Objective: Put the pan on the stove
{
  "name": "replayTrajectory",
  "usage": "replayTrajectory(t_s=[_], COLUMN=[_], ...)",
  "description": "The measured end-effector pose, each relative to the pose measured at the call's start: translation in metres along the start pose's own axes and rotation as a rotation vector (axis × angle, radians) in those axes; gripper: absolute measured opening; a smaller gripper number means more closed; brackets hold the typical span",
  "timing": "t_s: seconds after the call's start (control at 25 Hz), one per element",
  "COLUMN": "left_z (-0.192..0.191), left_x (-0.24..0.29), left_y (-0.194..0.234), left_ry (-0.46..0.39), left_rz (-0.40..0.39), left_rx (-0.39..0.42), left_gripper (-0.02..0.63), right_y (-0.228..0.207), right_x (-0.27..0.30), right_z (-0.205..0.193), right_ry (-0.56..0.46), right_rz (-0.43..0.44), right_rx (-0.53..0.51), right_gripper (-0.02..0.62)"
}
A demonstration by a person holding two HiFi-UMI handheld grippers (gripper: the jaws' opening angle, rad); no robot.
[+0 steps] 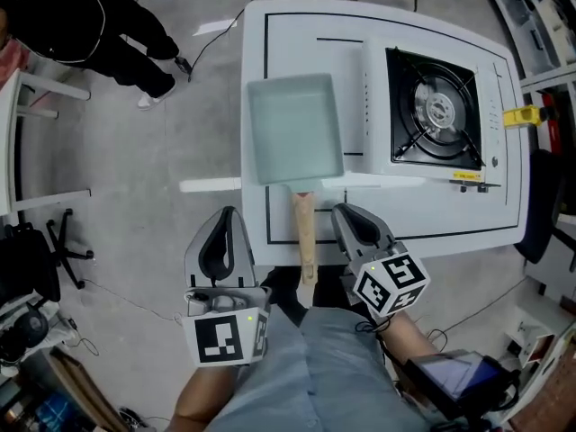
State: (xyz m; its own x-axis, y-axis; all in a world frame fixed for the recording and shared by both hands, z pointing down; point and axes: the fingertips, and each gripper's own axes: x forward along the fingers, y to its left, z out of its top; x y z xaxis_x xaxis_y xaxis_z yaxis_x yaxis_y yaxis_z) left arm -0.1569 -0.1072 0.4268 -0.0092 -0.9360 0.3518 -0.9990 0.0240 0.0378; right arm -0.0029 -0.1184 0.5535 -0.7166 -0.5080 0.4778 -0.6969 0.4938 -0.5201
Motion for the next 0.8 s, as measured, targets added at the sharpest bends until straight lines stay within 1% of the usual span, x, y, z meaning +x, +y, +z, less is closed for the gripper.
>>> replayTrajectory(t_s=[0.04, 0.12, 0.16, 0.2, 0.24, 0.32, 0.56, 0.8], left_z=[0.0, 0.002, 0.003, 0.004, 0.005, 0.006, 0.01, 0.01], left_x=[0.001, 0.003, 0.004, 0.006, 0.008, 0.012, 0.021, 0.026], left_y=[0.0, 0.0, 0.0, 0.0, 0.001, 0.0, 0.008, 0.02], left_ry=[0.0, -0.001, -0.001, -0.001, 0.0, 0.002, 0.005, 0.008], left_rz=[0.001, 0.002, 0.001, 0.001, 0.0, -0.003, -0.008, 0.007], left_rx=[-0.001, -0.003, -0.006, -0.009, -0.013, -0.019, -0.029, -0.053], left_gripper=[0.018, 0.018, 0.018, 0.018, 0.018, 0.018, 0.018, 0.018], right_y=[0.001, 0.008, 0.014, 0.021, 0.026, 0.032, 0.042, 0.045], right_x=[0.0, 0.0, 0.0, 0.0, 0.0, 0.0, 0.012, 0.026], right_z=[-0.001, 0.001, 0.003, 0.005, 0.006, 0.004, -0.006, -0.018], right_ry=[0.008, 0.019, 0.023, 0.029, 0.04, 0.073, 0.172, 0.254], right_rz=[0.024, 0.109, 0.162, 0.213, 0.254, 0.3, 0.356, 0.368], right_rx=[0.03, 0.114, 0.159, 0.198, 0.228, 0.27, 0.349, 0.427], right_gripper=[0.051, 0.063, 0.128, 0.208, 0.213, 0.225, 0.236, 0.238])
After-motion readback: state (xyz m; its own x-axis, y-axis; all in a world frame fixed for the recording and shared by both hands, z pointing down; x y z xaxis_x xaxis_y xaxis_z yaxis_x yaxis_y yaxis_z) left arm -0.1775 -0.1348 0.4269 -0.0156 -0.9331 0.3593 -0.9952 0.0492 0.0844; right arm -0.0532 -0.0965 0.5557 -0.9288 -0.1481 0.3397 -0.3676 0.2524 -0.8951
